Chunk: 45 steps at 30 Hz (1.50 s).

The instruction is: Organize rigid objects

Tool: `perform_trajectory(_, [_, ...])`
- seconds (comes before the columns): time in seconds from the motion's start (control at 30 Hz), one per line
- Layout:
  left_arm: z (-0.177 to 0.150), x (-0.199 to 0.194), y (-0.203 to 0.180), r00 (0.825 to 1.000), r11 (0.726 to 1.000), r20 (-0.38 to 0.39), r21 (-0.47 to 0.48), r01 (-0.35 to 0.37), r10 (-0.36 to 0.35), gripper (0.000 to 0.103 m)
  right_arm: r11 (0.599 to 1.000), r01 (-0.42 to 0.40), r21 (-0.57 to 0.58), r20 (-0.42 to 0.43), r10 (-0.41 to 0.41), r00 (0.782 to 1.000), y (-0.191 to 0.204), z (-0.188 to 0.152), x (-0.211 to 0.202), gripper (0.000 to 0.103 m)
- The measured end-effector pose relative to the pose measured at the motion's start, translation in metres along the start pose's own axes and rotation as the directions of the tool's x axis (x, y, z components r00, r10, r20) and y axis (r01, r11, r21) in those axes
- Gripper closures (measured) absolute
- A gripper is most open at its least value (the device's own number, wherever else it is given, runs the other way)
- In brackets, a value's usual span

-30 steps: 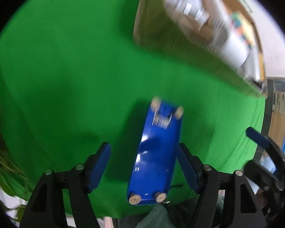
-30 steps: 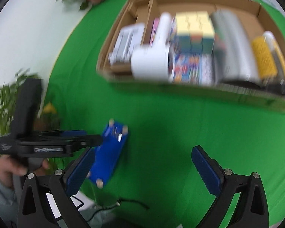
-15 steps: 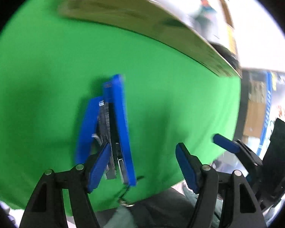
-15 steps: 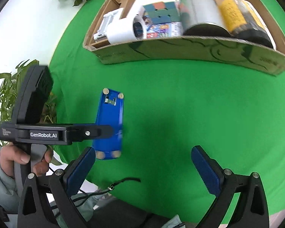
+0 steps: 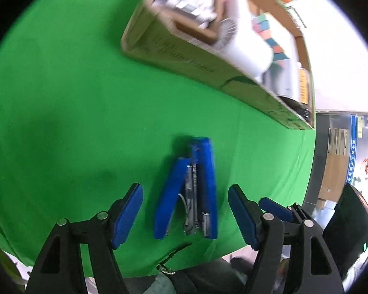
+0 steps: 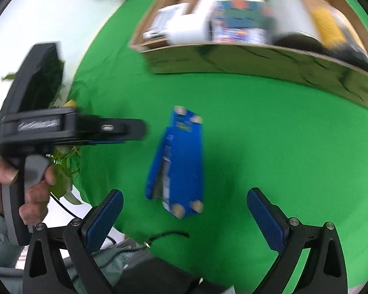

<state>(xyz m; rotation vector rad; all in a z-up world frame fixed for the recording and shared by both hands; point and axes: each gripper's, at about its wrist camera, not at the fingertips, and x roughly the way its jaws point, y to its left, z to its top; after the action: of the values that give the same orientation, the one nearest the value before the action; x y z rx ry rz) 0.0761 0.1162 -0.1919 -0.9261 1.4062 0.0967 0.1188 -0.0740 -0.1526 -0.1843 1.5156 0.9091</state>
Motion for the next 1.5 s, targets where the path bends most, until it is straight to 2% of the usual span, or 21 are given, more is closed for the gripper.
perform_trajectory(0.1, [0.006,0.020,0.006,0.997,0.999,-0.069,-0.018,0.043,-0.044,0.031,0.999,0.007,-0.050,0.040,-0.005,0.999,0.023,0.001,0.016,0.002])
perform_trajectory(0.23, [0.010,0.046,-0.003,0.980,0.994,-0.166,-0.013,0.109,-0.110,0.031,0.998,0.028,-0.061,0.075,-0.023,0.997,0.034,-0.007,0.030,0.003])
perform_trajectory(0.37, [0.012,0.060,-0.013,0.972,0.994,-0.209,0.004,0.111,-0.108,0.031,0.994,0.080,-0.070,0.094,-0.073,0.993,0.036,-0.019,0.039,0.008])
perform_trajectory(0.5, [0.010,0.072,-0.023,0.949,0.986,-0.268,-0.031,0.166,-0.168,0.031,0.986,0.166,-0.030,0.134,-0.160,0.978,0.022,-0.023,0.031,0.013])
perform_trajectory(0.6, [0.006,0.084,-0.042,0.937,0.986,-0.309,-0.021,0.165,-0.163,0.031,0.970,0.243,-0.017,0.135,-0.238,0.962,0.011,-0.027,0.029,0.022])
perform_trajectory(0.73, [0.008,0.092,-0.053,0.939,0.992,-0.320,-0.021,0.125,-0.125,0.031,0.961,0.274,-0.020,0.132,-0.269,0.954,0.006,-0.028,0.028,0.025])
perform_trajectory(0.83, [0.005,0.090,-0.049,0.939,0.995,-0.330,-0.010,0.098,-0.096,0.032,0.953,0.302,-0.004,0.119,-0.299,0.947,0.001,-0.029,0.030,0.036])
perform_trajectory(0.9, [0.005,0.102,-0.055,0.936,0.999,-0.350,-0.003,0.052,-0.050,0.044,0.946,0.324,-0.021,0.114,-0.319,0.941,-0.003,-0.030,0.032,0.042])
perform_trajectory(0.93, [0.003,0.106,-0.055,0.934,1.000,-0.357,0.005,0.028,-0.024,0.046,0.951,0.309,-0.029,0.119,-0.303,0.945,-0.003,-0.031,0.032,0.043])
perform_trajectory(1.03, [-0.001,0.107,-0.059,0.939,0.999,-0.344,0.037,0.004,0.009,0.051,0.953,0.296,-0.056,0.127,-0.288,0.949,0.007,-0.033,0.035,0.058])
perform_trajectory(1.07, [-0.002,0.105,-0.060,0.941,0.998,-0.337,0.055,-0.010,0.027,0.054,0.952,0.299,-0.064,0.129,-0.289,0.949,0.011,-0.032,0.036,0.058])
perform_trajectory(1.23, [-0.004,0.102,-0.067,0.948,0.997,-0.314,0.069,-0.024,0.045,0.055,0.965,0.261,-0.036,0.127,-0.254,0.959,0.000,-0.028,0.028,0.063])
perform_trajectory(1.3, [-0.002,0.099,-0.071,0.955,0.996,-0.292,0.086,-0.035,0.058,0.055,0.970,0.241,-0.020,0.135,-0.237,0.962,-0.007,-0.024,0.019,0.074])
perform_trajectory(1.33, [0.001,0.101,-0.071,0.957,0.996,-0.285,0.081,-0.038,0.060,0.055,0.972,0.234,-0.011,0.133,-0.230,0.964,-0.012,-0.021,0.016,0.075])
perform_trajectory(1.37, [0.003,0.098,-0.070,0.958,0.996,-0.280,0.070,-0.049,0.066,0.055,0.976,0.218,0.004,0.126,-0.216,0.968,-0.015,-0.018,0.015,0.080])
perform_trajectory(1.5, [0.008,0.089,-0.068,0.964,0.997,-0.257,0.063,-0.046,0.061,0.055,0.976,0.215,-0.010,0.127,-0.212,0.969,-0.017,-0.008,0.011,0.083])
